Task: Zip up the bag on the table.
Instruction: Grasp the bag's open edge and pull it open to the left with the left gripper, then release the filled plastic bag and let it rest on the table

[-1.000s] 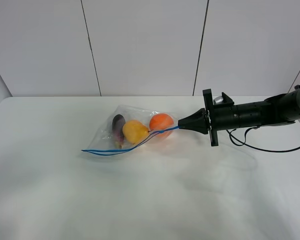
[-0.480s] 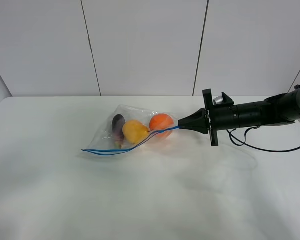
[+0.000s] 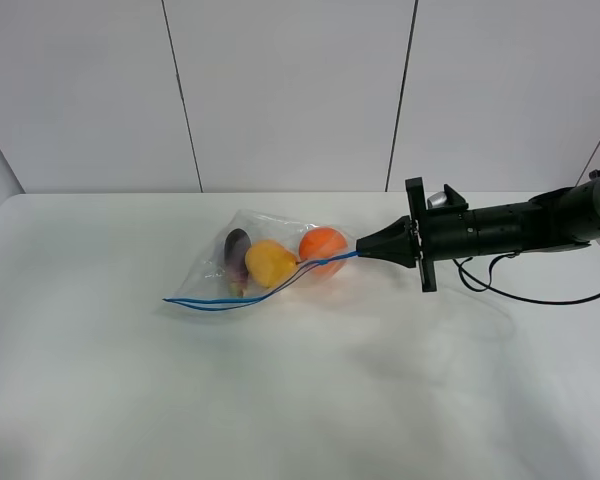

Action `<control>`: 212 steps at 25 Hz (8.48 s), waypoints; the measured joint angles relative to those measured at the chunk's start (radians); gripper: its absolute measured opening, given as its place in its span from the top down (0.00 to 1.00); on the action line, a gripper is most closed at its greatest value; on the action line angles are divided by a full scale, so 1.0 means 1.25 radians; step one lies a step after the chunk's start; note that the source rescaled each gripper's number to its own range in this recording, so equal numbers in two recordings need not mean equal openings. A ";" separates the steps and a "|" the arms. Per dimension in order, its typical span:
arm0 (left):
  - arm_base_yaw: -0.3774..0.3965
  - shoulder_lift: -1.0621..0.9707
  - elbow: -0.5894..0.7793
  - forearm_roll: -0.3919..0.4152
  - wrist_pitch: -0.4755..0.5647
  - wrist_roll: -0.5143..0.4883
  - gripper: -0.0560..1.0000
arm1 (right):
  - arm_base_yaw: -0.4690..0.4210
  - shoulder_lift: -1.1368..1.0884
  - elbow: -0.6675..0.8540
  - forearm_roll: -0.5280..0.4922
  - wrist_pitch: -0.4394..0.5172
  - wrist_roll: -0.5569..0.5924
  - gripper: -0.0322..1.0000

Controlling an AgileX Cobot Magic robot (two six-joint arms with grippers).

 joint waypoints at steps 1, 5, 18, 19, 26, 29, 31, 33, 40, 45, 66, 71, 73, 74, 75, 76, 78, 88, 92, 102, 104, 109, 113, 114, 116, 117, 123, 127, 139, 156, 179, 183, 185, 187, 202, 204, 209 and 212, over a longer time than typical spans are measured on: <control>0.000 0.043 -0.012 0.000 -0.020 0.009 0.00 | 0.000 0.000 0.000 0.001 0.000 0.000 0.97; 0.000 0.202 -0.041 0.000 -0.082 0.084 0.00 | 0.000 0.000 0.000 0.001 0.000 0.000 0.97; -0.089 0.532 -0.051 -0.063 -0.255 0.686 0.00 | 0.000 0.000 0.000 0.002 -0.001 0.000 0.97; -0.113 0.545 -0.051 -0.074 -0.262 0.716 0.00 | 0.000 0.000 0.000 0.002 -0.001 0.000 0.97; -0.357 0.643 -0.051 -0.131 -0.326 0.775 0.00 | 0.000 0.000 0.000 0.002 -0.001 0.000 0.97; -0.448 0.682 -0.051 -0.157 -0.379 0.745 0.00 | 0.000 0.000 0.000 0.002 -0.001 0.000 0.97; -0.511 0.714 -0.051 -0.174 -0.440 0.717 0.00 | 0.000 0.000 0.000 0.002 -0.001 0.000 0.97; -0.558 0.748 -0.052 -0.180 -0.502 0.696 0.00 | 0.000 0.000 0.000 0.002 -0.001 0.000 0.97; -0.663 0.886 -0.052 -0.184 -0.759 0.648 0.00 | 0.000 0.000 0.000 0.002 -0.001 0.000 0.97; -0.677 0.991 -0.052 -0.187 -0.920 0.639 0.00 | 0.000 0.000 0.000 0.002 -0.001 0.000 0.97; -0.677 1.164 -0.052 -0.187 -1.179 0.639 0.65 | 0.000 0.000 0.000 0.002 -0.001 0.012 0.97; -0.673 1.164 -0.052 -0.187 -1.190 0.639 0.75 | 0.000 0.000 0.000 0.002 -0.001 0.012 0.97; -0.668 1.164 -0.052 -0.188 -1.190 0.640 0.79 | 0.000 0.000 0.000 0.005 -0.001 0.012 0.97; -0.665 1.164 -0.052 -0.188 -1.190 0.639 0.82 | 0.000 0.000 0.000 0.006 -0.001 0.012 0.97; -0.664 1.164 -0.052 -0.188 -1.190 0.640 0.85 | 0.000 0.000 0.000 0.008 -0.001 0.012 0.97; -0.664 1.164 -0.052 -0.190 -1.190 0.640 0.87 | 0.000 0.000 0.000 0.009 -0.001 0.012 0.97; -0.664 1.164 -0.052 -0.197 -1.190 0.641 0.91 | 0.000 0.000 0.000 0.011 -0.001 0.012 0.97; -0.664 1.164 -0.052 -0.228 -1.195 0.694 0.94 | 0.000 0.000 0.000 0.014 -0.001 0.012 0.97; -0.654 1.164 -0.052 -0.289 -1.198 0.785 0.95 | 0.004 0.000 0.000 0.023 -0.004 0.012 0.97; -0.559 1.163 -0.052 -0.308 -1.206 0.857 0.95 | 0.009 0.000 0.000 0.041 -0.015 0.014 0.97; -0.540 1.163 -0.052 -0.310 -1.217 0.861 0.95 | 0.009 0.000 0.000 0.041 -0.014 0.014 0.97; -0.495 1.163 -0.052 -0.291 -1.229 0.873 0.95 | 0.009 0.000 -0.002 0.041 -0.014 0.016 0.97; -0.454 1.163 -0.052 -0.272 -1.248 0.878 0.95 | 0.009 0.000 -0.002 0.047 -0.013 0.020 0.97; -0.444 1.163 -0.052 -0.270 -1.252 0.879 0.95 | 0.009 0.000 -0.002 0.047 -0.013 0.021 0.97; -0.416 1.163 -0.052 -0.268 -1.260 0.880 0.95 | 0.009 0.000 -0.002 0.047 -0.013 0.021 0.97; -0.402 1.163 -0.051 -0.268 -1.264 0.880 0.95 | 0.009 0.000 -0.002 0.047 -0.013 0.021 0.97; -0.336 1.163 -0.048 -0.279 -1.293 0.889 0.95 | 0.009 0.000 -0.002 0.036 -0.012 0.025 0.97; -0.316 1.163 -0.048 -0.265 -1.301 0.894 0.95 | 0.009 0.000 -0.002 0.028 -0.012 0.027 0.97; -0.280 1.163 -0.048 -0.232 -1.313 0.895 0.95 | 0.007 0.000 -0.002 0.023 -0.005 0.027 0.97; -0.247 1.163 -0.048 -0.240 -1.323 0.901 0.74 | 0.007 0.000 -0.002 0.007 0.002 0.030 0.97; -0.058 1.131 -0.054 -0.308 -1.246 0.565 0.05 | 0.007 0.000 -0.002 0.000 0.006 0.035 0.97; -0.036 1.067 -0.112 -0.308 -1.046 0.518 0.05 | 0.007 0.000 -0.002 0.000 0.007 0.035 0.97; -0.030 1.051 -0.161 -0.303 -0.913 0.512 0.05 | 0.007 0.000 -0.002 0.000 0.007 0.035 0.97; -0.026 1.049 -0.207 -0.301 -0.792 0.511 0.05 | 0.007 0.000 -0.002 0.000 0.007 0.035 0.97; -0.001 1.049 -0.461 -0.150 0.058 0.131 0.05 | 0.007 0.000 -0.002 0.000 0.007 0.035 0.97; 0.000 1.049 -0.461 -0.132 0.097 0.104 0.03 | 0.007 0.000 -0.002 0.000 0.007 0.035 0.97; 0.000 1.049 -0.465 -0.126 0.190 0.094 0.00 | 0.007 0.000 -0.002 0.000 0.007 0.035 0.97; 0.000 1.049 -0.465 -0.126 0.264 0.087 0.00 | 0.007 0.000 -0.002 0.000 0.007 0.035 0.97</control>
